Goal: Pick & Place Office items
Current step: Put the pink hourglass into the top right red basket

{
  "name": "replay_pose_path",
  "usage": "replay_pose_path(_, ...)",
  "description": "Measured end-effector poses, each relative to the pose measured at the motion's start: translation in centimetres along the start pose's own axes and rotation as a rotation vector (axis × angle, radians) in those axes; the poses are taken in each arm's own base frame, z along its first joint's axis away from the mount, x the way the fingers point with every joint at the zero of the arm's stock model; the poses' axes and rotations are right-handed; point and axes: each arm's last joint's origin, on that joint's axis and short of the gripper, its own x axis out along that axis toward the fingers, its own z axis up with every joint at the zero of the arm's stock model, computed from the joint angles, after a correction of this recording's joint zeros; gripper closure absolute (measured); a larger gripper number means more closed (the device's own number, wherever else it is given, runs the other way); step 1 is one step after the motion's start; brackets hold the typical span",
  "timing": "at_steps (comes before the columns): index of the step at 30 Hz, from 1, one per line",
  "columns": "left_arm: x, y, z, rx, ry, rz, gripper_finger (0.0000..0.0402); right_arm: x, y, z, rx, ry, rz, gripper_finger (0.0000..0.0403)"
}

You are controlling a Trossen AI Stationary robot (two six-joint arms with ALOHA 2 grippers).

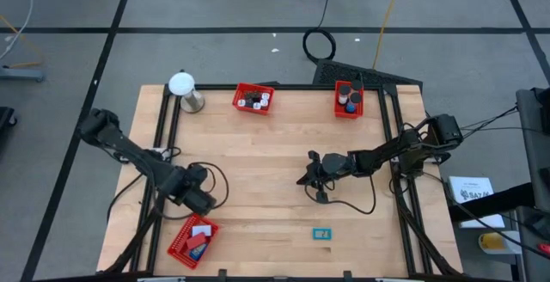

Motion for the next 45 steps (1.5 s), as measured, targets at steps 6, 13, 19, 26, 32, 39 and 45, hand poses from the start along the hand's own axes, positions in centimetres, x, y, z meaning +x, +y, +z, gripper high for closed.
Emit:
replay_pose_path(6, 0.7, -0.6, 0.0, 0.012, 0.01, 0.021, 0.0072, 0.0, 0.0, 0.0, 0.0, 0.0, 0.0, 0.0401)
replay_pose_path(13, 2.0, -0.4, -0.3, -0.004, 0.023, 0.034, 0.0101, 0.0, 0.0, 0.0, -0.001, 0.0, 0.002, 0.0401)
replay_pose_path(19, 2.3, -0.5, -0.3, 0.002, 0.011, 0.019, 0.0172, 0.0, 0.1, 0.0, -0.006, 0.001, 0.005, 0.0401)
replay_pose_path(26, 1.2, -0.5, 1.4, 0.066, -0.075, -0.031, 0.0199, 0.0, 0.1, 0.0, -0.014, 0.0, 0.003, 0.0401)
replay_pose_path(32, -2.3, -1.2, 6.0, 0.18, -0.233, -0.135, 0.0199, -1.1, 0.3, 0.3, -0.02, 0.057, -0.01, 0.0401)
replay_pose_path(39, -5.4, -3.4, 13.1, 0.357, -0.413, -0.207, 0.0199, -3.9, 1.4, -0.1, -0.053, 0.129, -0.14, 0.0401)
replay_pose_path(45, -5.8, -6.9, 18.8, 0.551, -0.468, -0.203, 0.0199, -6.4, 1.5, -1.0, -0.035, 0.073, -0.138, 0.0402)
